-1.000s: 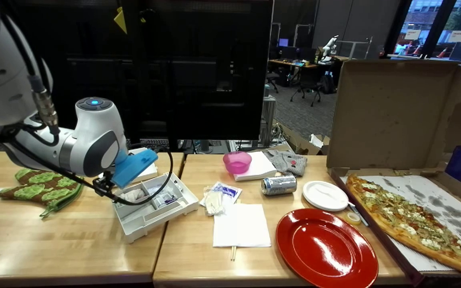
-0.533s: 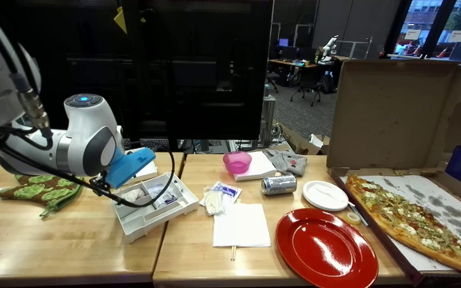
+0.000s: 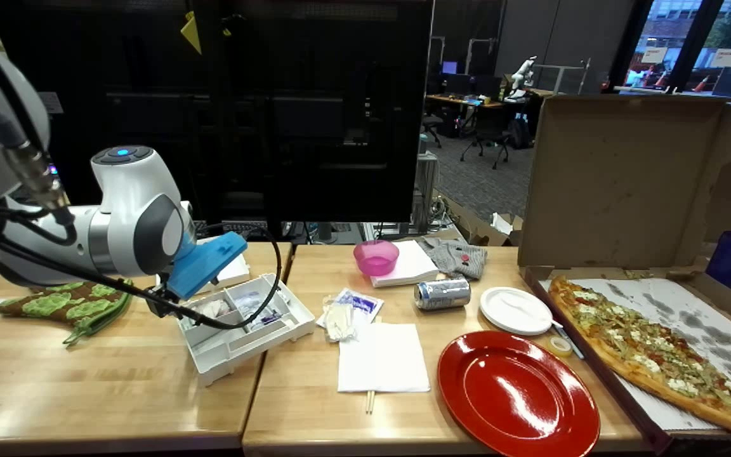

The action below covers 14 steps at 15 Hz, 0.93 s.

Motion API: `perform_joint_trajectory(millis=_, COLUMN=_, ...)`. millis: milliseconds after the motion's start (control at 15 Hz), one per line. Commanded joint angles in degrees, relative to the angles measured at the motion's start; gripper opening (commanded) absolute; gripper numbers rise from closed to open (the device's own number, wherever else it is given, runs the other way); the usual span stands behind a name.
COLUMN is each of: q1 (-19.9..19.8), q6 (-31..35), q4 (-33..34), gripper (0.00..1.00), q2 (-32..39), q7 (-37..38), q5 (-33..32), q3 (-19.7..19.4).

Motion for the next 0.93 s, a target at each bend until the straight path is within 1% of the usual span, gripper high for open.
perform_joint_trajectory(millis=0, q1=0.7, q6=3.27, q4=-0.08, gripper=1.0, q2=0.86, q7=6.09, q5=-0.52, q3=-1.22)
perform_joint_trajectory(millis=267, q1=-1.09, q6=11.23, q4=-1.85, gripper=1.0, q2=1.7, q7=16.43, q5=-3.81, q3=-0.48)
perform_joint_trajectory(millis=533, q1=-1.88, q6=14.91, q4=-4.14, gripper=1.0, q2=1.62, q7=25.91, q5=-7.4, q3=-0.27)
perform_joint_trajectory(millis=600, q1=-2.25, q6=14.77, q4=-2.58, gripper=1.0, q2=2.7, q7=28.41, q5=-8.64, q3=0.21)
perform_joint_trajectory(millis=667, q1=-2.78, q6=14.98, q4=-2.78, gripper=1.0, q2=2.37, q7=30.84, q5=-9.94, q3=1.0)
perform_joint_trajectory(millis=733, q1=-5.65, q6=15.03, q4=-2.77, gripper=1.0, q2=1.68, q7=33.47, q5=-10.88, q3=4.27)
perform_joint_trajectory(millis=867, q1=-9.02, q6=13.92, q4=-2.39, gripper=1.0, q2=0.33, q7=39.62, q5=-14.76, q3=8.05)
